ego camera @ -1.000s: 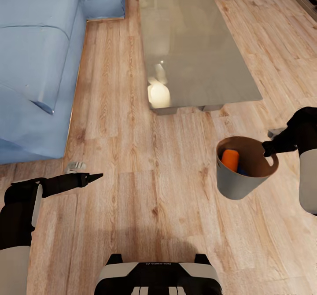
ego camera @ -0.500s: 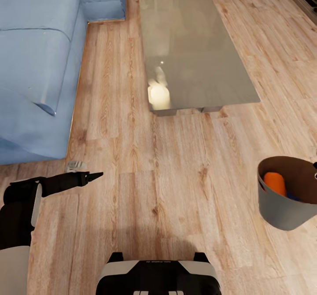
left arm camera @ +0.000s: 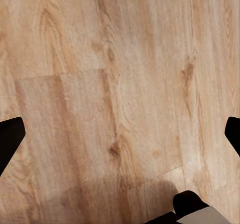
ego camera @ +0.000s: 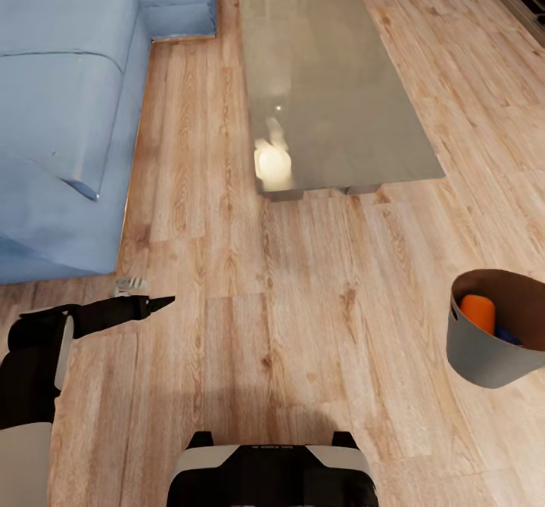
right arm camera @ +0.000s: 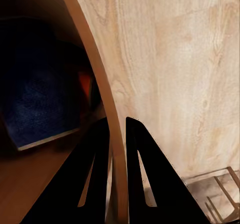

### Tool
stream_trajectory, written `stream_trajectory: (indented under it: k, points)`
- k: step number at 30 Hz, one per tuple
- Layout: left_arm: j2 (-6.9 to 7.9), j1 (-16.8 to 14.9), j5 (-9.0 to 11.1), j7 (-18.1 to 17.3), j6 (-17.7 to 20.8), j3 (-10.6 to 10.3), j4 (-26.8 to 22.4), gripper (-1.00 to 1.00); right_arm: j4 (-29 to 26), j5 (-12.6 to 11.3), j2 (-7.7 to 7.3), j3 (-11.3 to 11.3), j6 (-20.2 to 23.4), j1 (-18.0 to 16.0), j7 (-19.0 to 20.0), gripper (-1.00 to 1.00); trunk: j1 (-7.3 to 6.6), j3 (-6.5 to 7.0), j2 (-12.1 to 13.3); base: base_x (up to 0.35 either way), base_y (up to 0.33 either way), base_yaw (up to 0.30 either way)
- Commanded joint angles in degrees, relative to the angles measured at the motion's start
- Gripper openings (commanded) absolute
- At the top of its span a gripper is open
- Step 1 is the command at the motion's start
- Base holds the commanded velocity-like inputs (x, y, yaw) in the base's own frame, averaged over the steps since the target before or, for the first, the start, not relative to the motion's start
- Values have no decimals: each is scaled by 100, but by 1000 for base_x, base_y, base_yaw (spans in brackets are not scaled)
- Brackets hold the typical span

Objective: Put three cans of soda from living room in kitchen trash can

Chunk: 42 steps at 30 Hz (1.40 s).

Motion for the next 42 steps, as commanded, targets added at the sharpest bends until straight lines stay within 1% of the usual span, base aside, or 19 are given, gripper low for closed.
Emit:
stream_trajectory:
  k: [1, 2, 3, 5, 6, 8, 9, 10, 12, 16, 19, 22, 39, 42]
  points:
    - [-40, 1, 8, 25, -3, 0, -6, 100, -3, -5, 107, 24, 123, -2, -6, -100, 0, 0, 0, 0, 0, 0]
    - [-69, 1, 11, 34, -6, 3, -8, 100, -21, -5, 225, 31, 172, -3, -24, -100, 0, 0, 0, 0, 0, 0]
    - [-80, 1, 14, 38, -6, 4, -9, 100, -30, 6, 291, 35, 191, -3, -37, -100, 0, 0, 0, 0, 0, 0]
    - [-118, 1, 15, 50, -8, 4, -4, 100, -70, 38, 536, 50, 238, -9, -124, -100, 0, 0, 0, 0, 0, 0]
    - [-123, 1, 15, 52, -9, 3, -2, 100, -81, 41, 583, 52, 246, -10, -159, -100, 0, 0, 0, 0, 0, 0]
    - [-139, 1, 7, 58, -9, 1, 6, 100, -107, 53, 747, 56, 271, -21, -276, -100, 43, -36, -80, 0, 0, 0]
    - [-142, 1, 0, 62, -9, -1, 8, 100, -112, 54, 783, 57, 293, -26, -293, -100, 65, -54, -120, 0, 0, 0]
    - [-145, 1, -15, 67, -9, -4, 10, 100, -120, 55, 844, 58, 395, -36, -317, -100, 87, -72, -161, 0, 0, 0]
    - [-149, 1, -32, 76, -4, -7, 13, 100, -159, 53, 914, 59, 641, -46, -343, -100, 131, -107, -241, 0, 0, 0]
    - [-173, 1, -43, 85, -8, -9, 14, 100, -193, 52, 946, 62, 774, -47, -351, -100, 219, -179, -401, 0, 0, 0]
    - [-215, 1, -45, 180, -9, -9, 15, 100, -211, 47, 958, 61, 822, -47, -352, -100, 285, -233, -522, 0, 0, 0]
    - [-224, 1, -45, 222, -7, -10, 15, 100, -216, 49, 960, 61, 835, -47, -357, -100, 351, -287, -642, 0, 0, 0]
    - [-231, 1, -45, 253, -1, -10, -10, 100, -238, 28, 959, 58, 881, -30, -361, -100, 724, -592, -1324, 0, 0, 0]
    - [-231, 1, -44, 248, -1, -10, -11, 100, -311, 14, 961, 47, 898, -30, -356, -100, 790, -646, -1444, 0, 0, 0]
